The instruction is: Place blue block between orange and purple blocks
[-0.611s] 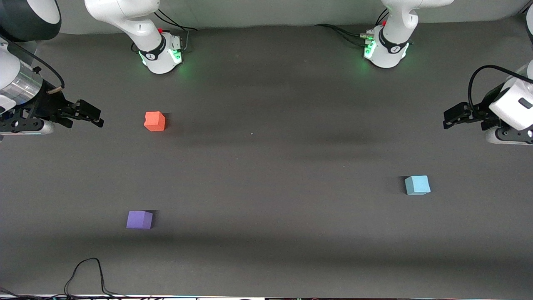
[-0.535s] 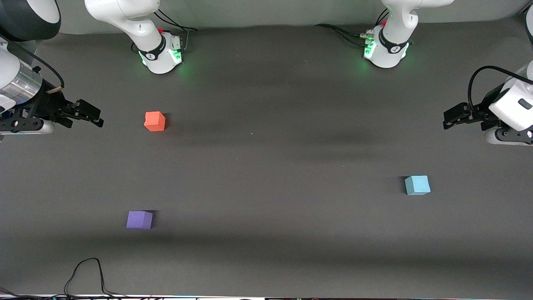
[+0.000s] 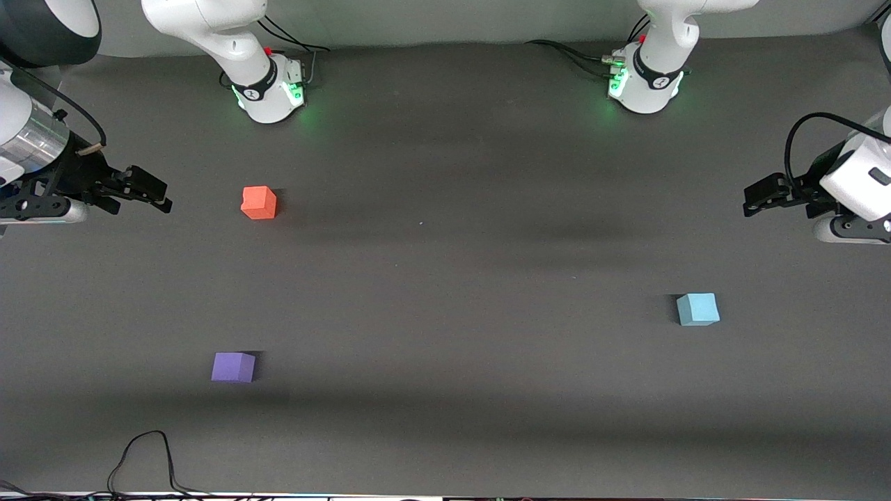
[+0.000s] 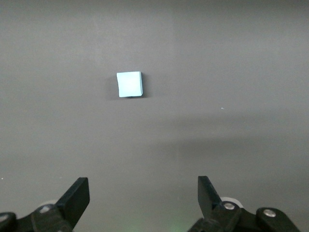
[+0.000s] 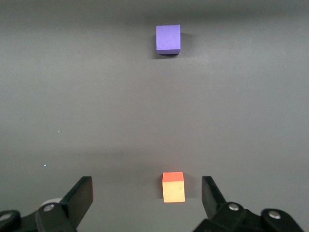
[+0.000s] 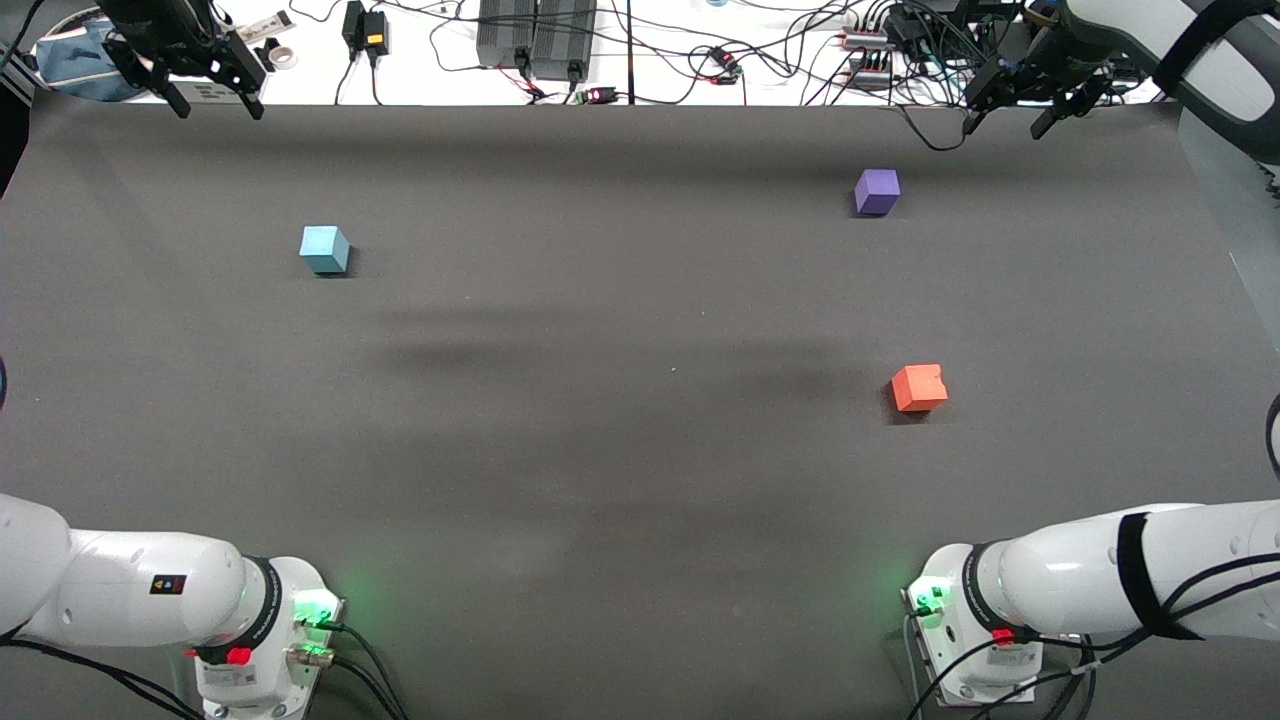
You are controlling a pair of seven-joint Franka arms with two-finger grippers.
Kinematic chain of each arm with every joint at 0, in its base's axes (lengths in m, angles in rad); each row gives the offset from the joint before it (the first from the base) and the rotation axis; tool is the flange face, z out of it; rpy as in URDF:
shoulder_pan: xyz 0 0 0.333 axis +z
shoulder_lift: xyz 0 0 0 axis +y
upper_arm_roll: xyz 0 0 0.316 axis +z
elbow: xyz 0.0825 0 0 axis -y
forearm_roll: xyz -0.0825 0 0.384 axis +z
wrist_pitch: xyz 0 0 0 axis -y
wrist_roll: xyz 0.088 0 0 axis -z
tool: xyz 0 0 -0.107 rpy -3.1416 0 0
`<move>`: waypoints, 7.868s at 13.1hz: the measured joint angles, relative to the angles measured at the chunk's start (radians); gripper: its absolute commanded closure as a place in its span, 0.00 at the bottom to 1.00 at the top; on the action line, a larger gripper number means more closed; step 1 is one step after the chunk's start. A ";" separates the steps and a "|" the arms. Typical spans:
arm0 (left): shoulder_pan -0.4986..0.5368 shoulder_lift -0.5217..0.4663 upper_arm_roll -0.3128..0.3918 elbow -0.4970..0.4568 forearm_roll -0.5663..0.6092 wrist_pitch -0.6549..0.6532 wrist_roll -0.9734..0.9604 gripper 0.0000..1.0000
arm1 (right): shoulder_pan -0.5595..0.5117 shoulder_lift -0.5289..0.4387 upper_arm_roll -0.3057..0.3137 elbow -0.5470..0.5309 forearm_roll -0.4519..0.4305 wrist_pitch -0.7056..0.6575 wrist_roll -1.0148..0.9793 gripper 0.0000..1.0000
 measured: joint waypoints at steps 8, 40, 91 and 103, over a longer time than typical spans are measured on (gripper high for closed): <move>0.056 -0.033 0.011 -0.144 0.027 0.137 0.073 0.00 | 0.000 -0.007 0.009 -0.022 -0.025 0.013 0.000 0.00; -0.030 0.360 -0.020 0.069 0.020 0.238 -0.089 0.61 | -0.058 -0.035 0.071 -0.087 -0.031 0.058 0.001 0.00; 0.017 0.094 -0.013 0.069 -0.008 0.035 -0.068 0.00 | 0.051 0.955 0.806 0.179 -0.829 0.538 1.187 0.57; 0.014 0.026 -0.020 0.029 -0.004 0.032 -0.068 0.00 | -0.011 0.759 0.742 0.216 -0.466 0.386 0.863 0.83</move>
